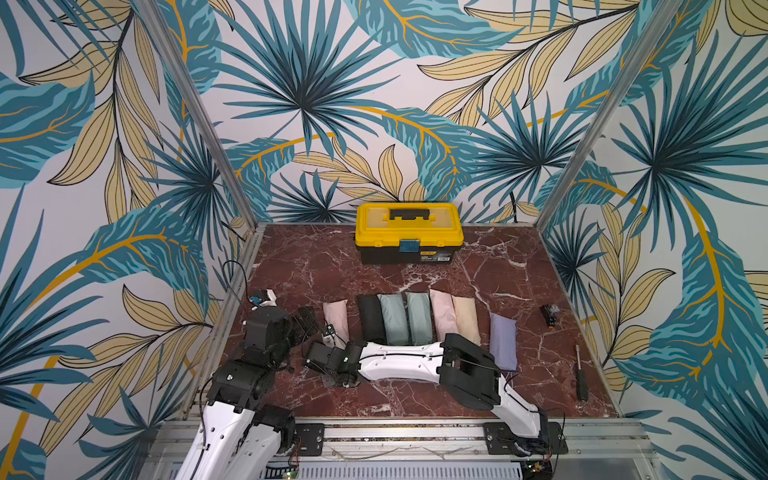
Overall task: Take umbrellas out of sleeves
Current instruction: Take out the umbrella from the umbrella sleeve.
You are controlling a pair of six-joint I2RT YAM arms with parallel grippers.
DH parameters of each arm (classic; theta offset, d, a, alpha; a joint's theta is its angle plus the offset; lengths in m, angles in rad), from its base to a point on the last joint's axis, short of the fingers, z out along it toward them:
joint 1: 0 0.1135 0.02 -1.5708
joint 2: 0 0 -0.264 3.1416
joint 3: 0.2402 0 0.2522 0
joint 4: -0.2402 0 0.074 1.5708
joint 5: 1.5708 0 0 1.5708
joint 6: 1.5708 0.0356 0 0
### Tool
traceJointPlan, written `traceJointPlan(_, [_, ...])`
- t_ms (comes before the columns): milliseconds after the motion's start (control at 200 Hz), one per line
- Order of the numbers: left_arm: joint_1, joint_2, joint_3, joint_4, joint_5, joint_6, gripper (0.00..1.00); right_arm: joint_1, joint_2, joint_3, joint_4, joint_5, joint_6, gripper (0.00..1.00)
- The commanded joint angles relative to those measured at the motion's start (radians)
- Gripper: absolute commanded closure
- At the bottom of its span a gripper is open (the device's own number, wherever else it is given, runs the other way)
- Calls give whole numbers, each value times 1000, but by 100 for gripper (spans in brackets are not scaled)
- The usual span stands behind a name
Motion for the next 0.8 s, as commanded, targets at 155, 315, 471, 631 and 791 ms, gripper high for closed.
traceJointPlan(155, [-4, 54, -16, 67, 3, -3, 0, -12, 9, -91, -85, 11, -26, 100])
traceJointPlan(315, [-3, 117, -17, 96, -1, -3, 0, -12, -35, -144, -84, 26, -44, 100])
traceJointPlan(471, [-4, 166, -26, 141, -15, -12, 0, -15, -87, -219, -65, 31, -71, 100])
traceJointPlan(631, [-3, 289, -10, 202, 8, -34, 0, -33, -135, -289, -38, 10, -94, 100])
traceJointPlan(791, [2, 418, 6, 267, 16, -31, 1, -65, -171, -343, 7, -35, -112, 100])
